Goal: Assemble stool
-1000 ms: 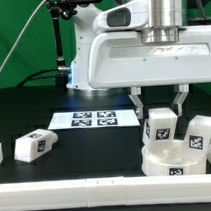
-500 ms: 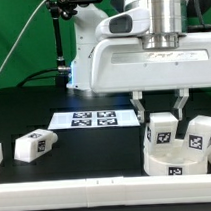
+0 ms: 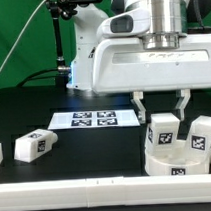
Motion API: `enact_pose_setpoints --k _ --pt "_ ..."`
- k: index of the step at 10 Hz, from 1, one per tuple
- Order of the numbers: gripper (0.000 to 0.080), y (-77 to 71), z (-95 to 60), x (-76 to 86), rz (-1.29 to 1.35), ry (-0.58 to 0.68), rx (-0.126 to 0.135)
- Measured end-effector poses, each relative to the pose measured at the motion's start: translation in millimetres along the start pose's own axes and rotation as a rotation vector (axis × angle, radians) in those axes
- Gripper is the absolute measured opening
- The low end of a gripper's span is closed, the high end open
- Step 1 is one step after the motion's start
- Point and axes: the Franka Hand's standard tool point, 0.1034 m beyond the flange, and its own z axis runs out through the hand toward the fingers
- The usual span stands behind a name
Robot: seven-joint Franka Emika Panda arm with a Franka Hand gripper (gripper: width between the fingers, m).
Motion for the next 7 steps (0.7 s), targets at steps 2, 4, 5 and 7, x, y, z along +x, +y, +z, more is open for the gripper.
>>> enact_pose_setpoints --k 2,4,5,7 --pt "0.0623 0.5 -5.2 1.9 0.003 0.002 0.002" --pt "0.0642 1.7 -11.1 3.5 0.001 0.004 0.004" --pt "0.0648 4.0 -16.7 5.8 0.003 0.002 0.006" --pt "0.0649 5.4 -17.2 5.6 0.0 -0.002 0.007"
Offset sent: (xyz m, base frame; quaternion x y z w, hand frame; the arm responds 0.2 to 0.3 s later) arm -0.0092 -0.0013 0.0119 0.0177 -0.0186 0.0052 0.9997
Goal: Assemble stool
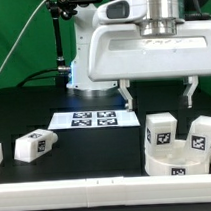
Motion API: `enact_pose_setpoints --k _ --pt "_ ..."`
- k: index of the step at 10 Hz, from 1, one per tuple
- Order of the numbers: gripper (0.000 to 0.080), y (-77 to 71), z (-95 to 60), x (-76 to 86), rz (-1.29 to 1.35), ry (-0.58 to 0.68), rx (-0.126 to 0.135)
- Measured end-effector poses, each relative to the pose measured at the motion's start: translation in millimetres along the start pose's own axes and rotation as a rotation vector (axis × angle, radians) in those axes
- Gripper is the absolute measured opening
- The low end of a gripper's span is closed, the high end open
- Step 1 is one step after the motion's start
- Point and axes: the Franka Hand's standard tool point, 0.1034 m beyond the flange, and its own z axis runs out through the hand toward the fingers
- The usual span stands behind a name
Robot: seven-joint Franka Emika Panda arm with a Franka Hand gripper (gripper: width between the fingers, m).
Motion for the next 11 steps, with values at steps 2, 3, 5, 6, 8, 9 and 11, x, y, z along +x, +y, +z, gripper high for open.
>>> enact_pose_setpoints --k 2,3,5,6,8,9,11 --pt "0.0649 -0.2 0.6 -1.4 0.0 -0.013 0.002" --pt "0.0649 -0.9 1.1 -3.1 0.001 -0.04 0.005" --pt "0.0649 2.3 2.3 -8.3 -0.002 -0.093 0.01" --pt "0.0649 0.8 1.4 -11.2 0.0 -0.184 0.022" --pt "0.0649 1.2 2.5 -12.9 0.002 -0.303 0.034" --pt "0.0649 -0.7 4.0 -7.1 -0.001 -0.303 0.034" --pt "0.0649 -1.8 7.8 -7.2 -0.005 -0.294 0.033"
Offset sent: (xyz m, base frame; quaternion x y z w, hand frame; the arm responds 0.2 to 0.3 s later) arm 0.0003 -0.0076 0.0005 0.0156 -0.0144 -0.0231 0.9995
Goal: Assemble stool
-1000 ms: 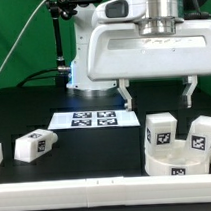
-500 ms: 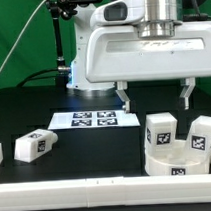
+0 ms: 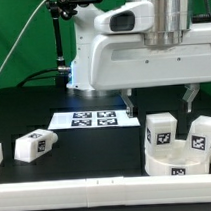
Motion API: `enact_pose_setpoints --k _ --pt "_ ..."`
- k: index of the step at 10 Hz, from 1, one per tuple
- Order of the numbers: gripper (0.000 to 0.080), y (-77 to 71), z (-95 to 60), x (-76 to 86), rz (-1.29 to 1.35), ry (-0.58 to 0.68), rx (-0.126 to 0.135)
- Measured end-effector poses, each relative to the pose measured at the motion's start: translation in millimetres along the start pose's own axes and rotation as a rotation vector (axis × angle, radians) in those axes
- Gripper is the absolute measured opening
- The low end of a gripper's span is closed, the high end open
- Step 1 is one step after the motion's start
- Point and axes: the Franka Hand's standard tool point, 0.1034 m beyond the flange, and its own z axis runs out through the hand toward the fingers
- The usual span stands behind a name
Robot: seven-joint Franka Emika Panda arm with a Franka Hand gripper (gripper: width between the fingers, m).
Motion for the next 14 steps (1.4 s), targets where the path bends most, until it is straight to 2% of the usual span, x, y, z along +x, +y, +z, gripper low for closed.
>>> enact_pose_setpoints --k 4,6,7,8,11,14 --pt "0.0649 1.6 11.4 -1.5 0.002 -0.008 -0.005" --pt "0.0387 -1.6 11.8 -1.8 0.004 -0.009 -0.005" --pt "0.0387 -1.2 11.8 -1.8 0.004 -0.009 -0.005" --pt "0.0334 -1.1 11.8 -1.8 0.004 -0.009 -0.005" --pt "0.0334 -1.1 11.8 -1.8 0.03 -0.009 -0.005" --pt "0.0334 -1.5 11.9 -1.8 0.247 -0.008 -0.004"
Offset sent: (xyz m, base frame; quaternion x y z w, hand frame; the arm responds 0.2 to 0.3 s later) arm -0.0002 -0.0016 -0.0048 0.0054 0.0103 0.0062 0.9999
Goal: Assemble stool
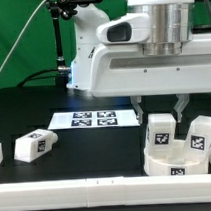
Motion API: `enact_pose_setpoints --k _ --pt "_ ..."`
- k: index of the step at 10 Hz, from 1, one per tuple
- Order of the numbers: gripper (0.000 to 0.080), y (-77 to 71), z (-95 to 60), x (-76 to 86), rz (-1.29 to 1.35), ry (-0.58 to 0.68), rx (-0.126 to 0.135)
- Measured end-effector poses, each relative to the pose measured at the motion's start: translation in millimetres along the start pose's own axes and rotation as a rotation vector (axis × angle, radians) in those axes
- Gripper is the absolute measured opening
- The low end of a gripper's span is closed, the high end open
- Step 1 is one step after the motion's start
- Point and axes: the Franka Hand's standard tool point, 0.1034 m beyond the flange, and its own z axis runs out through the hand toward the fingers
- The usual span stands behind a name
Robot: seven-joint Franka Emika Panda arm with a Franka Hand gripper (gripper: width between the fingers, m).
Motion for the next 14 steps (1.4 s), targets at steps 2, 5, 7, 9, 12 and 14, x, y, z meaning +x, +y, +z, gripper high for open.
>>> enact_pose_setpoints --k 2,5,7,9,12,14 --pt "0.0335 0.3 0.4 -0.4 0.168 -0.003 0.01" --pt "0.0335 -3.9 1.0 -3.1 0.537 -0.013 0.021" --pt "0.0336 -6.8 1.1 -3.3 0.724 -0.018 0.032" --pt "0.0336 -9.6 1.4 -3.8 0.892 -0.026 0.043" --pt "0.0336 -13.4 1.4 -4.4 1.11 -0.036 0.049" --pt "0.0336 -16.1 1.2 -4.3 1.232 -0.042 0.057"
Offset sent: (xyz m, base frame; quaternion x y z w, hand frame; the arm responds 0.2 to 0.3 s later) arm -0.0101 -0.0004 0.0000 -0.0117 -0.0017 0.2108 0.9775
